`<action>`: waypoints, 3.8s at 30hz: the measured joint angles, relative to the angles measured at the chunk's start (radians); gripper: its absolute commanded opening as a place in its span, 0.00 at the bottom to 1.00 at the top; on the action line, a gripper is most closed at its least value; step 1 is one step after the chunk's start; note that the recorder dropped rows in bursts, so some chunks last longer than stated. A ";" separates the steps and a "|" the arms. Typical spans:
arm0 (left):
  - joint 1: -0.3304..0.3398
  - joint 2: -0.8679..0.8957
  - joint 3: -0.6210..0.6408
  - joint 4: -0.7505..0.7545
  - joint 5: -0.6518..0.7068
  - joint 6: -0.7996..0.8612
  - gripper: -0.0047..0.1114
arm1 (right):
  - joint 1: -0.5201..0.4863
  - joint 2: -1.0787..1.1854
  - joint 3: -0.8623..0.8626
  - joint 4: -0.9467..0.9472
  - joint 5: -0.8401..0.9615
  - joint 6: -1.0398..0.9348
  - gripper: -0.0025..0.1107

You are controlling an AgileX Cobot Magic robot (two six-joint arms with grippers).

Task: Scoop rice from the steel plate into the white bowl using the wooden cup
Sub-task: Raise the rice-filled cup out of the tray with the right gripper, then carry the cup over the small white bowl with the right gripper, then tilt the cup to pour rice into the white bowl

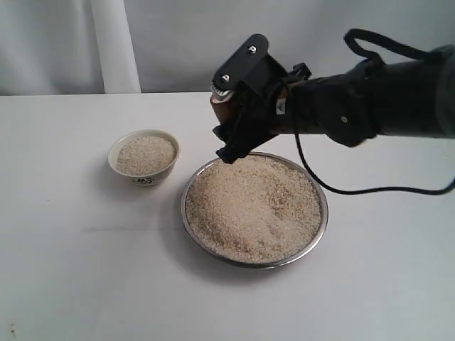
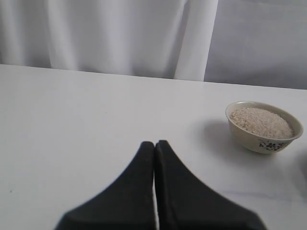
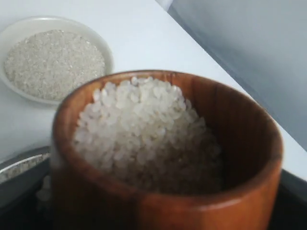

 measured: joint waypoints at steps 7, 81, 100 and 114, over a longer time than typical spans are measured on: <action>0.000 0.000 0.000 0.000 0.000 0.000 0.04 | 0.066 0.158 -0.323 -0.010 0.251 0.002 0.02; 0.000 0.000 0.000 0.000 0.000 0.000 0.04 | 0.312 0.730 -1.110 -0.881 0.850 -0.233 0.02; 0.000 0.000 0.000 0.000 0.000 0.000 0.04 | 0.334 0.730 -1.051 -0.978 0.836 -0.309 0.02; 0.000 0.000 0.000 0.000 0.000 0.000 0.04 | 0.334 0.730 -1.028 -1.068 0.832 -0.284 0.02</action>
